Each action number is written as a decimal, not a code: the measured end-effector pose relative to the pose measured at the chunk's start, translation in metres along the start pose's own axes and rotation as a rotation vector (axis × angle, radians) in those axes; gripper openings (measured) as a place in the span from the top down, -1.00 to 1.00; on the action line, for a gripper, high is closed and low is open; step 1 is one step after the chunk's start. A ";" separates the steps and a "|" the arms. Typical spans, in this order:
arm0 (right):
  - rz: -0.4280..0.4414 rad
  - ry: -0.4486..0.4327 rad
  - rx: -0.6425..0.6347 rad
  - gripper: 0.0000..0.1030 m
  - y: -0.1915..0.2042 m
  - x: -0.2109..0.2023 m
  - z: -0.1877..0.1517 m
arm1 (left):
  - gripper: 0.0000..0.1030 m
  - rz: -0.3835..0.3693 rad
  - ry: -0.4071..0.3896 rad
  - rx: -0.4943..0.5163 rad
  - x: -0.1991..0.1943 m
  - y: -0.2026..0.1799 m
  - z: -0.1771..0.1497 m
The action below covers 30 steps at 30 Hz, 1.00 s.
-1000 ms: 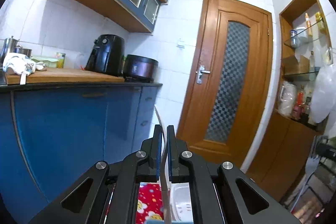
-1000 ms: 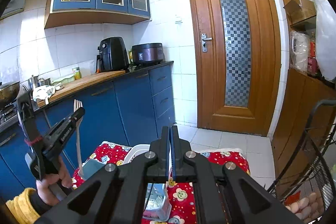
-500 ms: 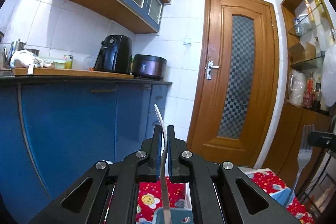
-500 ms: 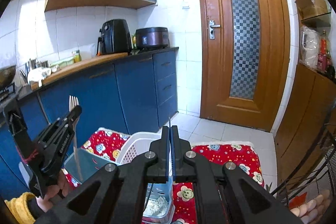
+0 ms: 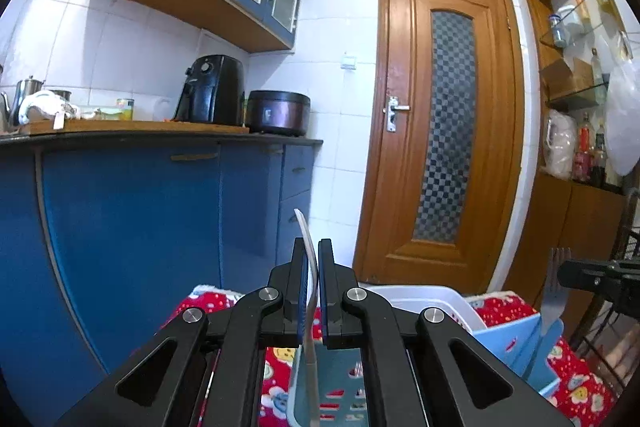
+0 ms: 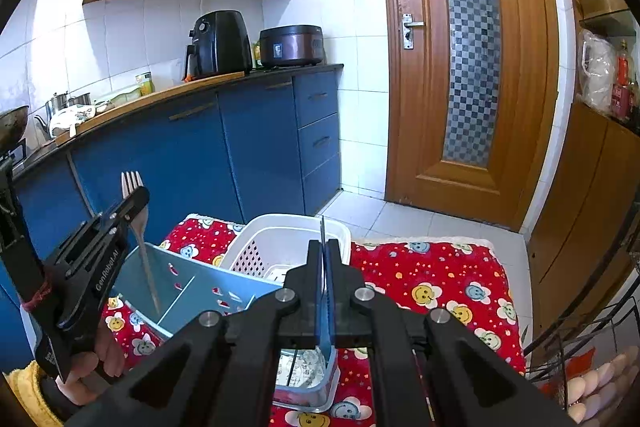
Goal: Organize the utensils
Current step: 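Carry both held utensils up and lower them into the blue box, then open both tools to release the utensils inside the blue box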
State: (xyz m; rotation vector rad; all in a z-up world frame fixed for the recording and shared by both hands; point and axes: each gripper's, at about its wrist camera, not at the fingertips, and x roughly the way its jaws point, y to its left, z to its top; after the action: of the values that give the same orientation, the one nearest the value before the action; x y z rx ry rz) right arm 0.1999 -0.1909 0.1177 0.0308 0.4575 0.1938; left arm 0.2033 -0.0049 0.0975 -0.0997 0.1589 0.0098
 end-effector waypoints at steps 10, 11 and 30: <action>0.037 0.008 0.026 0.87 0.000 -0.005 -0.004 | 0.91 -0.013 0.025 0.010 -0.012 -0.001 -0.005; 0.036 0.004 0.027 0.84 0.001 -0.006 -0.005 | 0.90 -0.015 0.029 0.012 -0.013 -0.001 -0.005; 0.049 -0.041 0.076 0.39 -0.004 -0.035 -0.004 | 0.12 -0.070 0.074 0.047 -0.036 -0.005 -0.009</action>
State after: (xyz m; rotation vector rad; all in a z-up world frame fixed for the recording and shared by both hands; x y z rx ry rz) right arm 0.1683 -0.2016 0.1291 0.1201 0.4237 0.2240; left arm 0.1665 -0.0113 0.0945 -0.0590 0.2294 -0.0675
